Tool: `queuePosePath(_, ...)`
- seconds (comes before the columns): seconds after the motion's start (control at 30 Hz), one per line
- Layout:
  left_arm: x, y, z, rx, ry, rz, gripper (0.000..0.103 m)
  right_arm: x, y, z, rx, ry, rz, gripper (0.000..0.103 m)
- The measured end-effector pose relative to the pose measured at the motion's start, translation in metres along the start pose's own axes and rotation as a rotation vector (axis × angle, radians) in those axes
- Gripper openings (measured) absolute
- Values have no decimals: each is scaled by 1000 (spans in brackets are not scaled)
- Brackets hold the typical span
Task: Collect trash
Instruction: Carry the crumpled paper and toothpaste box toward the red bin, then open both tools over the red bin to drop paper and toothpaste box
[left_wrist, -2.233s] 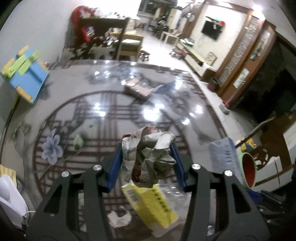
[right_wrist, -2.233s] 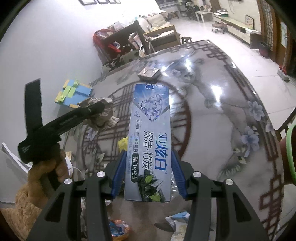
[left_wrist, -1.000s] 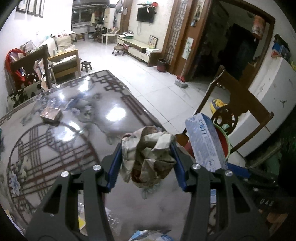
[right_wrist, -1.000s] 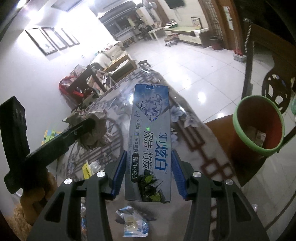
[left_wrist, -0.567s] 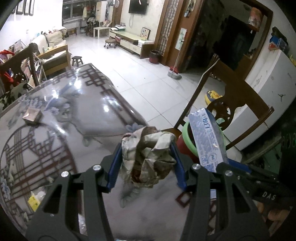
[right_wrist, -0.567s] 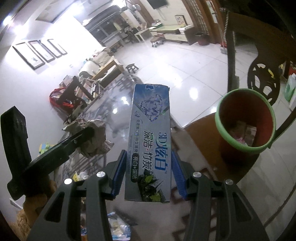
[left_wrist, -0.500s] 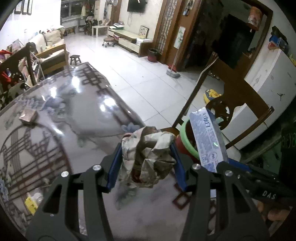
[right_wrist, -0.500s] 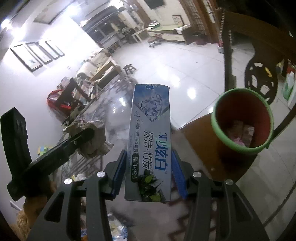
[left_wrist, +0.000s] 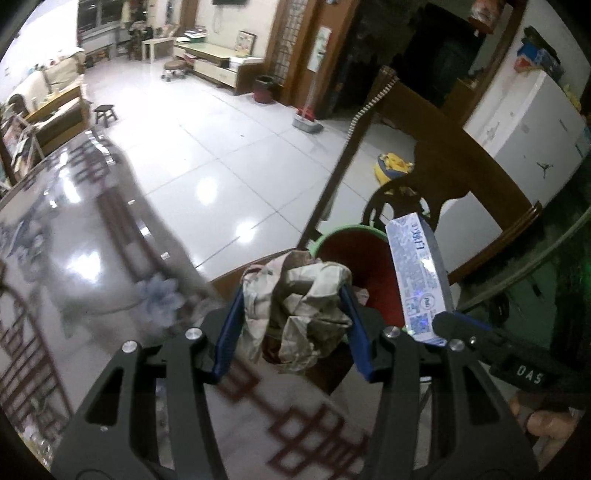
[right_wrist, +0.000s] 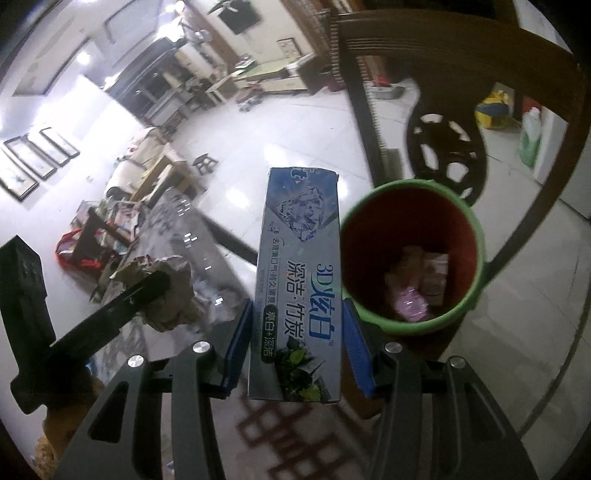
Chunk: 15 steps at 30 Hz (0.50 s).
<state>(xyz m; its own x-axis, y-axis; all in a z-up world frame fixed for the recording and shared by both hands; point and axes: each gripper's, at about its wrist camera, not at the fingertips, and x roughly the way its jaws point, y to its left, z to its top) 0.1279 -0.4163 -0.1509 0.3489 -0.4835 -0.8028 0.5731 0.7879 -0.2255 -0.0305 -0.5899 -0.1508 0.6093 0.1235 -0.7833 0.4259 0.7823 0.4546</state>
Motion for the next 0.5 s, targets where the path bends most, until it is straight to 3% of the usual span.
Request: queuePosePath(0.5,78,-66,38,99,71,-49,49,12,-75,51,29,-13,-102,47)
